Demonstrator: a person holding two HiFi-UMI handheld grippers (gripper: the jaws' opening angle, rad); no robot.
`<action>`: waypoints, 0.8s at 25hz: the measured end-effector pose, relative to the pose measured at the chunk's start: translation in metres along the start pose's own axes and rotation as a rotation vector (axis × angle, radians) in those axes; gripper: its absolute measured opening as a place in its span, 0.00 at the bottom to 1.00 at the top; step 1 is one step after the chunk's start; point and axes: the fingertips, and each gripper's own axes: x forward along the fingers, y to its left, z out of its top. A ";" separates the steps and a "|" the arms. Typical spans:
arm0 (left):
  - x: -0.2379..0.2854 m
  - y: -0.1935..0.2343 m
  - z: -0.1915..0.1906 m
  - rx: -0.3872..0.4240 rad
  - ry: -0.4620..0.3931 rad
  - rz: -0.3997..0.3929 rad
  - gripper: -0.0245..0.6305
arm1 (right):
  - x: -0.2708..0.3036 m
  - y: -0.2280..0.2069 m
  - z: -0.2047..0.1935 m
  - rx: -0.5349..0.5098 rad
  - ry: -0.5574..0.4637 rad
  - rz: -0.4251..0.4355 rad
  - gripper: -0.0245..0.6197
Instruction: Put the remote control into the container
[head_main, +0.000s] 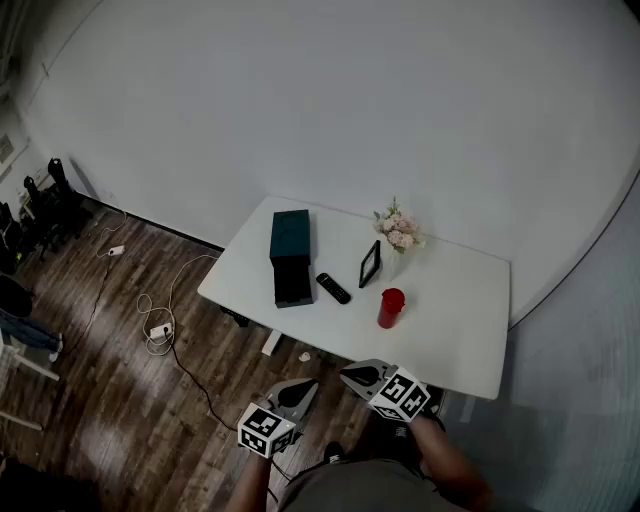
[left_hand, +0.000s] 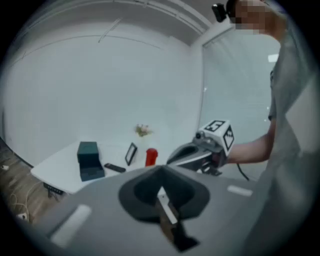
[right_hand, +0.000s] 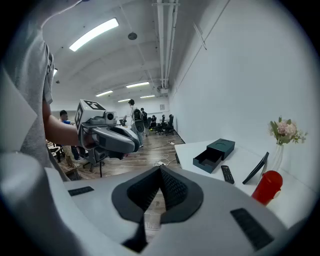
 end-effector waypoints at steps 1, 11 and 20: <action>-0.001 0.000 -0.001 0.001 0.002 -0.001 0.04 | 0.000 0.001 0.000 0.002 -0.001 -0.001 0.06; -0.010 0.000 -0.006 -0.007 0.011 -0.015 0.04 | 0.005 0.008 0.004 0.022 -0.005 -0.003 0.06; -0.009 0.003 -0.011 -0.010 0.010 -0.025 0.04 | 0.012 0.008 0.002 -0.008 0.011 -0.022 0.06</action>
